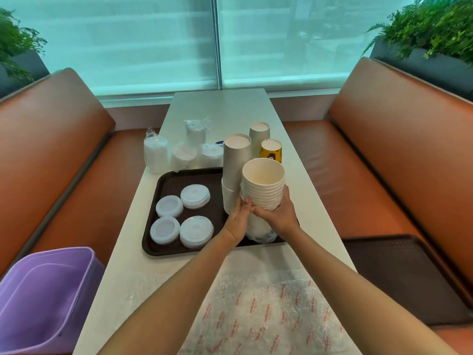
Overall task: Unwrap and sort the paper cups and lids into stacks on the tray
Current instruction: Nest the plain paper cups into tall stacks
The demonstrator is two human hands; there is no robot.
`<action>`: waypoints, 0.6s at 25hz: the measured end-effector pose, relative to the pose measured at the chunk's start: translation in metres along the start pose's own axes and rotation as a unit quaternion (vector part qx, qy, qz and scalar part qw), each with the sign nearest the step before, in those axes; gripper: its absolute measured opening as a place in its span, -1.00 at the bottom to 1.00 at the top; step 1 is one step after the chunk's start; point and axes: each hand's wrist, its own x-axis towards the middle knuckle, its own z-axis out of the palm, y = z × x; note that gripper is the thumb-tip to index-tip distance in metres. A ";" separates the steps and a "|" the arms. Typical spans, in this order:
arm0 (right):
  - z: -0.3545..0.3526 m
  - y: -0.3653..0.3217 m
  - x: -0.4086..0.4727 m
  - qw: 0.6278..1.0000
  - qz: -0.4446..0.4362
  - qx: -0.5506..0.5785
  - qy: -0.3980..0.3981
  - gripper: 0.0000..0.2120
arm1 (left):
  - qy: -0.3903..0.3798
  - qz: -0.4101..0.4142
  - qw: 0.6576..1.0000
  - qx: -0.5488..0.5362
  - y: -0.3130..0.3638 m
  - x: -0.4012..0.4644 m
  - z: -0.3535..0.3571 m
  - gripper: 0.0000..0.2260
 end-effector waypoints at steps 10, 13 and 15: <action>-0.005 -0.027 0.005 0.998 -0.040 -0.004 0.045 -0.08 | -0.021 0.025 0.996 0.080 0.009 -0.017 -0.002 -0.64; -0.010 -0.029 0.008 0.998 -0.035 -0.009 0.052 -0.16 | 0.237 0.264 0.921 0.162 0.033 -0.019 0.002 -0.60; -0.013 -0.029 0.008 0.998 -0.016 -0.001 0.058 -0.19 | 0.193 0.403 0.836 0.319 0.077 -0.007 0.006 -0.63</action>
